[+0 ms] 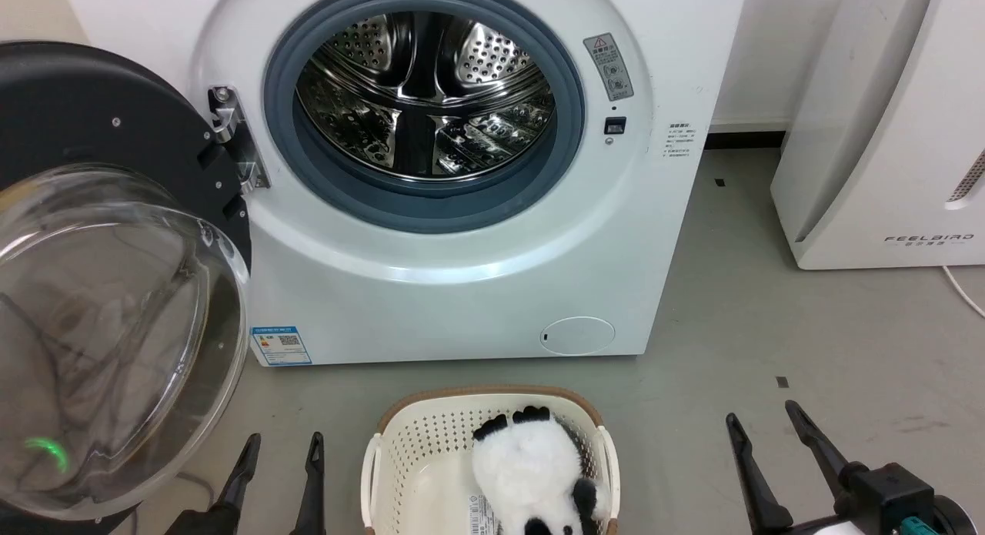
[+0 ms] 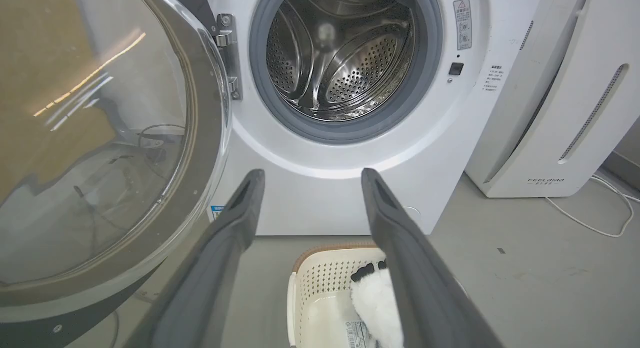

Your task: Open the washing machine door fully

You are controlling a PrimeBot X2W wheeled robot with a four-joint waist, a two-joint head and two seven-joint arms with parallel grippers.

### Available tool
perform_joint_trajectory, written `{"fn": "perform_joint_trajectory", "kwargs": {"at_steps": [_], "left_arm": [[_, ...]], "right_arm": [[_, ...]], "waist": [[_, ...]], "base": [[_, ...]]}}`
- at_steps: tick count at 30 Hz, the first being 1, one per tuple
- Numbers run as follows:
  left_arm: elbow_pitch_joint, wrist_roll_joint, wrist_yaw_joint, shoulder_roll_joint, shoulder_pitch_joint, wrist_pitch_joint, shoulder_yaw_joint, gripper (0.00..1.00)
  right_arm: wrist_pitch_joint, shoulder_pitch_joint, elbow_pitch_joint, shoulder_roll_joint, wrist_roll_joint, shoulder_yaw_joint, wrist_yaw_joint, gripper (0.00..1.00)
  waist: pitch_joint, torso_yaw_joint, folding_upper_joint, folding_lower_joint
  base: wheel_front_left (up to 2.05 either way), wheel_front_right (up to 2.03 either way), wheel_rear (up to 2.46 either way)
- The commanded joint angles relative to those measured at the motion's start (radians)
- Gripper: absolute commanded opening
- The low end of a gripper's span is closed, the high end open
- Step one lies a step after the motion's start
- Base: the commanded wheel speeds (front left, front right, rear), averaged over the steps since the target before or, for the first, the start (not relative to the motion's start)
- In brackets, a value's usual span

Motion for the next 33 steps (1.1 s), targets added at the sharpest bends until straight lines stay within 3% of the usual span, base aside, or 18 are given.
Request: {"fn": "perform_joint_trajectory", "kwargs": {"at_steps": [1,9,10,33], "left_arm": [[0.004,-0.004,0.003,0.001,-0.008,-0.006,0.000,1.00],[0.010,-0.012,0.004,0.010,-0.010,-0.001,0.000,1.00],[0.008,-0.007,0.000,0.007,0.000,0.001,0.000,0.00],[0.015,0.023,-0.004,-0.007,-0.030,0.027,0.010,0.00]], "right_arm": [[-0.001,0.002,-0.004,0.003,-0.002,0.003,0.001,1.00],[-0.010,-0.009,0.003,0.003,0.005,0.019,0.001,1.00],[-0.005,-0.002,0.003,0.000,0.003,0.018,0.000,0.00],[0.009,-0.024,0.012,0.000,-0.007,0.012,0.000,0.00]], "waist": [[0.002,0.001,0.0000,0.0000],[0.011,0.006,0.0000,0.0000],[0.011,0.006,0.0000,0.0000],[0.012,0.010,0.0000,0.0000]], "base": [[0.00,0.00,0.00],[0.00,0.00,0.00],[0.00,0.00,0.00],[0.00,0.00,0.00]]}}
